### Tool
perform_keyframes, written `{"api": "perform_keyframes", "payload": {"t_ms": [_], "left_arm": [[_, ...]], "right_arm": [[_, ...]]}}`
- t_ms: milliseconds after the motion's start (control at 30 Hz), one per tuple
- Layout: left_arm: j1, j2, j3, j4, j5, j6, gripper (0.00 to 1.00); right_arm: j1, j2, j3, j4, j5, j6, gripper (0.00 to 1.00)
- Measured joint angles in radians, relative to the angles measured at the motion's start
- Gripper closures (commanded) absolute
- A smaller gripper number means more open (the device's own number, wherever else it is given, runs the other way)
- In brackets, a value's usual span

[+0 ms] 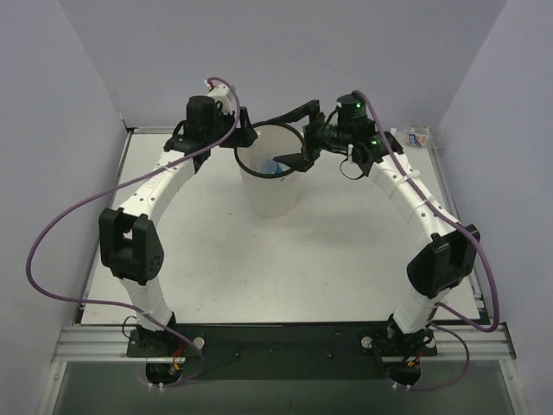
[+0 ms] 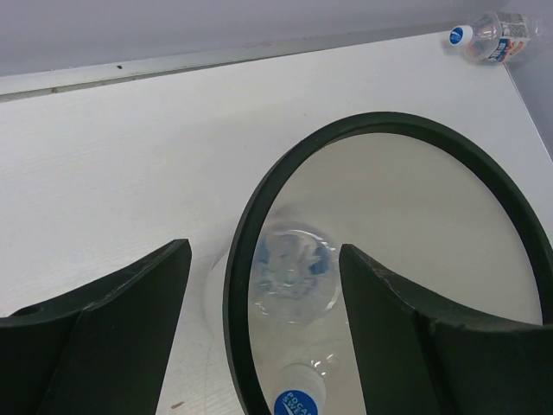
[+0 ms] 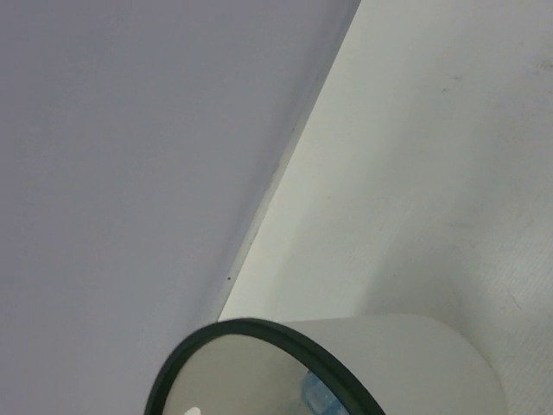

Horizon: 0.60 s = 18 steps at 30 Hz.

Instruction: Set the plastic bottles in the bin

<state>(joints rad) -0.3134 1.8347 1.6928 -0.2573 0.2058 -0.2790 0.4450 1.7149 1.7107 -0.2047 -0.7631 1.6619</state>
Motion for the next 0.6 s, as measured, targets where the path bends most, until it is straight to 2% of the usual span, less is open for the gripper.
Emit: {"api": "perform_keyframes", "payload": {"t_ms": [300, 600], "left_arm": [[0.000, -0.113, -0.119, 0.025, -0.032, -0.082, 0.19], [0.003, -0.213, -0.172, 0.026, -0.049, -0.131, 0.16]], "right_arm": [[-0.237, -0.002, 0.001, -0.017, 0.007, -0.135, 0.20], [-0.367, 0.001, 0.008, -0.214, 0.145, -0.362, 0.18]]}}
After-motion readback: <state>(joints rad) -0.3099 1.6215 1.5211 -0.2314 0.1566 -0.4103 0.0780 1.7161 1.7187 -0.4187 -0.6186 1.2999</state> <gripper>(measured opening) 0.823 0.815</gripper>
